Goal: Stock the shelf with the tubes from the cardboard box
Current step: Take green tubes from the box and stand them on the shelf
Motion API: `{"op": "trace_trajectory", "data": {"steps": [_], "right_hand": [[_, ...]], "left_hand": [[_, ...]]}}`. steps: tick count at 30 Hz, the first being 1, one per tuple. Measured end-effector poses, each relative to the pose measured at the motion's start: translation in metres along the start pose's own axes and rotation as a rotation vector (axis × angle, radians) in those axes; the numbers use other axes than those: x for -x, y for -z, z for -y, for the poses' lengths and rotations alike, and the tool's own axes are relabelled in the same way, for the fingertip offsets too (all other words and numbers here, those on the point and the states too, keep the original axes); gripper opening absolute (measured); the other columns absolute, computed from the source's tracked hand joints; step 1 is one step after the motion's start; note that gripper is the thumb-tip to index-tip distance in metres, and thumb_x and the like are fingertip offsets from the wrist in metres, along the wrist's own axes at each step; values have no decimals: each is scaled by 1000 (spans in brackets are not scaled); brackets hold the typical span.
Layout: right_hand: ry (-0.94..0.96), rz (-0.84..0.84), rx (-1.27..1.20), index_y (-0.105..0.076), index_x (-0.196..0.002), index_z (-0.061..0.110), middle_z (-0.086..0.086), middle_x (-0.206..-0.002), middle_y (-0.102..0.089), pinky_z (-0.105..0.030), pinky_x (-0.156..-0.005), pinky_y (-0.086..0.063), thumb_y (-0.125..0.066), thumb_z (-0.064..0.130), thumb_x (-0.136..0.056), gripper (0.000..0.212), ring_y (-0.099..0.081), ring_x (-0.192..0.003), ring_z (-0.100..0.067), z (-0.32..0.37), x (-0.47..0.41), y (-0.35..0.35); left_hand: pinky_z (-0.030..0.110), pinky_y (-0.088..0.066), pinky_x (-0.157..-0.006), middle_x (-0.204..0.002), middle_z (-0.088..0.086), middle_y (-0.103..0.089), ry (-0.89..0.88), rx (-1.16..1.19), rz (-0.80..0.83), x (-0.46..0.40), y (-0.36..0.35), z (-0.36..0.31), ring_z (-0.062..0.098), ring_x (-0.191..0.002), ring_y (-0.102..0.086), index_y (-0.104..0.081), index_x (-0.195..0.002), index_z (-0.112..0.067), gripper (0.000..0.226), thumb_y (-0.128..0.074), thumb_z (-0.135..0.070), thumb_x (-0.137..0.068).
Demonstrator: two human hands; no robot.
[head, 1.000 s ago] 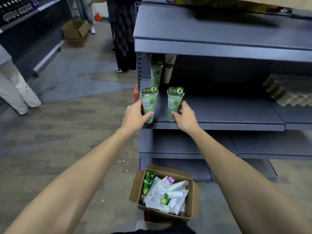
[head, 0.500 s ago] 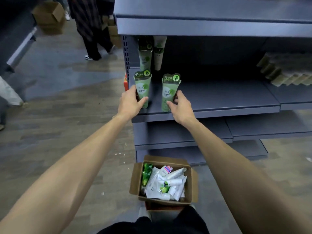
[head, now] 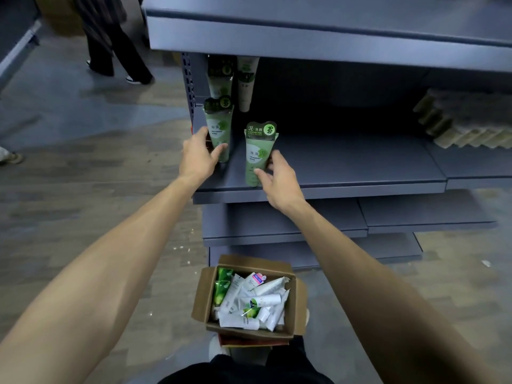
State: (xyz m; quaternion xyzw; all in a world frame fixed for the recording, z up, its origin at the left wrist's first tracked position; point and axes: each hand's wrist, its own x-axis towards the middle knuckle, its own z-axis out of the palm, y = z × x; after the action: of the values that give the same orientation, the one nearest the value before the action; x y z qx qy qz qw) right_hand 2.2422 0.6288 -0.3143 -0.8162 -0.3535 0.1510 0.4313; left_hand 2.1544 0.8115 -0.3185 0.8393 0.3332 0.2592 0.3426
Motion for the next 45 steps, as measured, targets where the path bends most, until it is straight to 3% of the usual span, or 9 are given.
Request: {"op": "trace_trajectory", "data": {"steps": [5, 8, 13, 16, 20, 29, 38, 45], "right_hand": [[15, 30, -16, -46, -108, 16, -6, -112, -59, -39, -91, -56, -56, 20, -96, 16, -64, -99, -16, -4, -6, 2], [18, 36, -28, -47, -111, 12, -6, -115, -59, -28, -92, -54, -57, 17, -97, 18, -64, -100, -13, -5, -12, 5], [38, 33, -48, -48, -113, 9, -7, -118, -59, -24, -93, -52, -57, 15, -97, 20, -62, -102, -11, -3, -21, 4], [45, 30, -44, -48, -116, 7, -6, -119, -59, -18, -93, -50, -57, 14, -97, 22, -59, -103, -9, 0, -27, 4], [58, 36, -56, -48, -116, 7, -7, -120, -57, -21, -95, -49, -57, 12, -96, 22, -57, -103, -11, 4, -35, 2], [70, 37, -46, -49, -115, 8, -6, -118, -58, -19, -95, -48, -58, 13, -96, 22, -57, -105, -13, 2, -41, 0], [75, 41, -50, -49, -115, 8, -6, -118, -60, -22, -96, -49, -58, 13, -95, 22, -57, -105, -11, 2, -47, -2], [66, 39, -49, -48, -116, 7, -6, -118, -60, -15, -91, -47, -58, 13, -95, 23, -57, -103, -9, 2, -47, -2]], "left_hand": [[44, -50, -88, -106, 8, -54, 17, -10, -69, -17, -12, -2, 28, -95, -57, -60, -108, -11, 25, -67, -27, -89], [40, -49, -84, -105, 7, -57, -5, -28, -67, -26, -16, -3, 27, -95, -58, -59, -108, -11, 25, -67, -26, -89], [29, -40, -72, -103, 3, -65, 16, 58, -116, -39, -13, 1, 19, -87, -56, -49, -117, -8, 37, -68, -22, -89], [33, -49, -78, -105, 3, -67, -33, 65, -89, -43, -11, 4, 21, -91, -61, -49, -115, -12, 35, -68, -22, -87], [43, -54, -84, -106, -1, -67, -89, 56, -54, -47, -11, 9, 22, -96, -63, -47, -112, -21, 33, -65, -26, -85], [41, -52, -78, -99, 1, -64, -41, 77, -123, -60, -22, 3, 21, -84, -60, -49, -102, -16, 24, -63, -10, -83], [40, -50, -76, -100, 1, -65, -54, 33, -139, -62, -22, 5, 21, -87, -60, -49, -106, -14, 27, -65, -16, -84], [40, -52, -78, -102, -1, -66, -30, 67, -143, -62, -22, 1, 19, -91, -62, -50, -105, -16, 28, -68, -18, -83]]}}
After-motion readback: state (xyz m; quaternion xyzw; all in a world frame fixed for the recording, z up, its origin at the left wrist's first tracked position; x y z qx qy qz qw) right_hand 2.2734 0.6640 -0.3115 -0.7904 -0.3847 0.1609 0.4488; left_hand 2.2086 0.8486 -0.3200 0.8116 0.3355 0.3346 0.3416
